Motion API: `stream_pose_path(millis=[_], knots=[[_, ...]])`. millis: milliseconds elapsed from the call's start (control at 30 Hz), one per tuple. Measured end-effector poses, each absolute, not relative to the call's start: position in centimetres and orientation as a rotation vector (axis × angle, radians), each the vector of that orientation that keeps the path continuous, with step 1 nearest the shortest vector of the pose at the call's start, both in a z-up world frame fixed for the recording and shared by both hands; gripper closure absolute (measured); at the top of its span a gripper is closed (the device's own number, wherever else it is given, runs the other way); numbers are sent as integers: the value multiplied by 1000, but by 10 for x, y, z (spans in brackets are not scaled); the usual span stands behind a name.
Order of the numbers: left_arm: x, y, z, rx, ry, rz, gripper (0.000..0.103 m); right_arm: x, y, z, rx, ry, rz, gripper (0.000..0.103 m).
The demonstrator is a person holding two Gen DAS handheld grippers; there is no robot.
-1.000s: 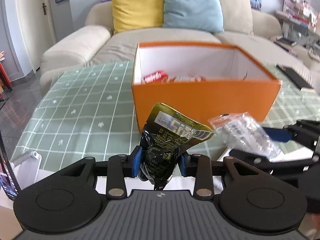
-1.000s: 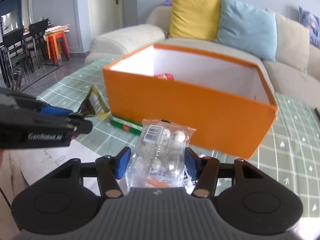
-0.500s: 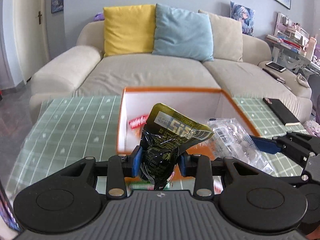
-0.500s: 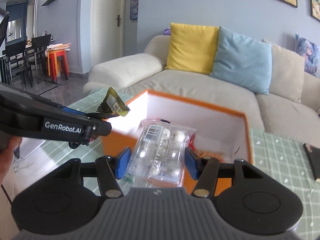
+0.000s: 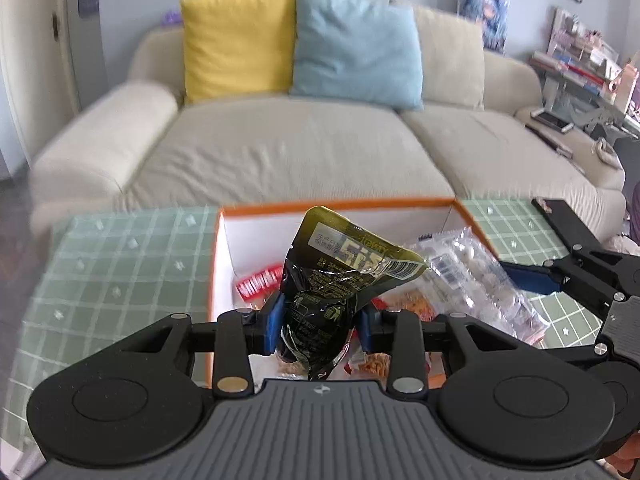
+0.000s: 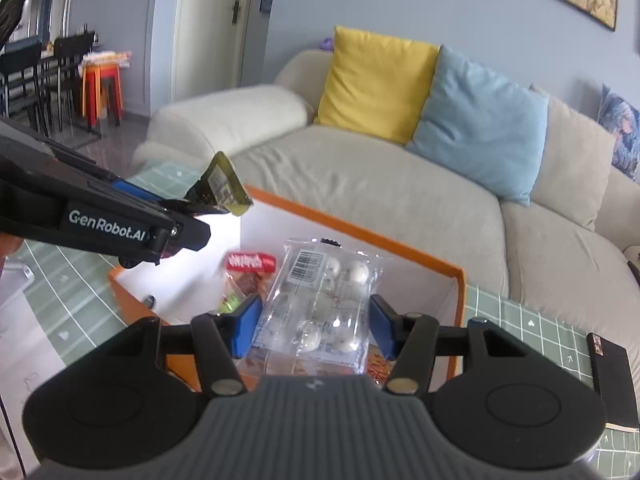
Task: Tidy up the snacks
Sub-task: 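Lift both packs and carry them over the orange box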
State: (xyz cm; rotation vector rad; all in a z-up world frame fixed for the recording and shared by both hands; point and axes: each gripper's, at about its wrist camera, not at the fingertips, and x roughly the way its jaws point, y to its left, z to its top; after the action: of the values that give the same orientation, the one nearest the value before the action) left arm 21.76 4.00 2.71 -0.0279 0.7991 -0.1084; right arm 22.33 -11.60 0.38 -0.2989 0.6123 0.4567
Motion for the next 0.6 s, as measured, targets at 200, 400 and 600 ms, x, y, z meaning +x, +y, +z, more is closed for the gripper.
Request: stream_pose_path(millis=[200,400,600], knots=[[247,37,-3,15,893,-111,62,256,-110,-17,-343,693,449,47],[263,34,-26,70,953,-92,63,278,-104,-40,-383,764,442,47],[273,32,-40,118,1002,-95,63,295,-101,-57,-334,844,440,47]])
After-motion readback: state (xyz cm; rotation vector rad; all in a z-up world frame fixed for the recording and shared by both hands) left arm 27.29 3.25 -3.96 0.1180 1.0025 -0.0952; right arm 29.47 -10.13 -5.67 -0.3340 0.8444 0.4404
